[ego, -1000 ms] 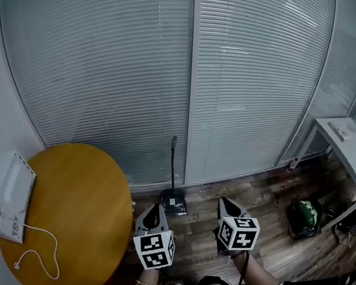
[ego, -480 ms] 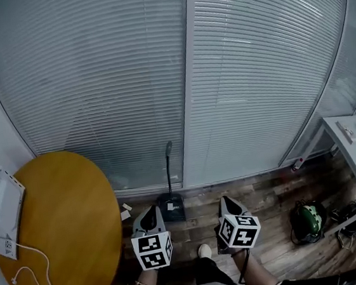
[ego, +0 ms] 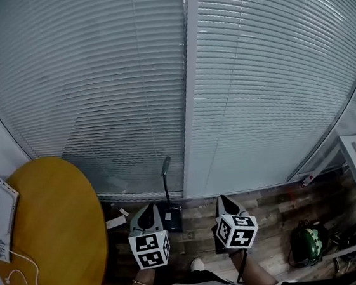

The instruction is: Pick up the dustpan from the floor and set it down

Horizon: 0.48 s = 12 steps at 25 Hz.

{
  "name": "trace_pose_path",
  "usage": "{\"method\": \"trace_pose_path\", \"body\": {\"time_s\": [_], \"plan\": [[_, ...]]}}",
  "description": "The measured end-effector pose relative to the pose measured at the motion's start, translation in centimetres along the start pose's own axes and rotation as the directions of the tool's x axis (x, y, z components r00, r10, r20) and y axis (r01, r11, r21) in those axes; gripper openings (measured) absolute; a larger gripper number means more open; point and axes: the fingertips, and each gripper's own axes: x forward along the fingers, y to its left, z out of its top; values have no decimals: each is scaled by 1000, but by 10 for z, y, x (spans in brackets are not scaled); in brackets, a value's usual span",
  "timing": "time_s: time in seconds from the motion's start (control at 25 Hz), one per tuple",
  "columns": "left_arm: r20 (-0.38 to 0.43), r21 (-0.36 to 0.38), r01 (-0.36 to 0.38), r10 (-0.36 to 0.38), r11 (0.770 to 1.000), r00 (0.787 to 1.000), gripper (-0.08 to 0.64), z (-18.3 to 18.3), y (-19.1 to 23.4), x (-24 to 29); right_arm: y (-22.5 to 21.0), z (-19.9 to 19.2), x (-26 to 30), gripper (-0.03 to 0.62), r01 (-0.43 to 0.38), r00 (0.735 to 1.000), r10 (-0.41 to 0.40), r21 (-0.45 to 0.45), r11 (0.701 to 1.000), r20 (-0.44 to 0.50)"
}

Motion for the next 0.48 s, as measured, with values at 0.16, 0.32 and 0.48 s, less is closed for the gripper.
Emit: {"method": "trace_pose_path", "body": {"time_s": [0.16,0.32,0.48], "plan": [[-8,-18,-30,30,999,1000,17,-1,1,20,-14,3,20,32,-29,999,29,-24,999,-36],[-38,-20,-48,47,999,998,17,-10,2,29,-23,-2,35,32,-32,997,31,-14,999,-68],[-68,-19,-38,37,999,997,17,-26,9,56,-23,-11,61,32,-32,995,29,-32,999,-96]]}}
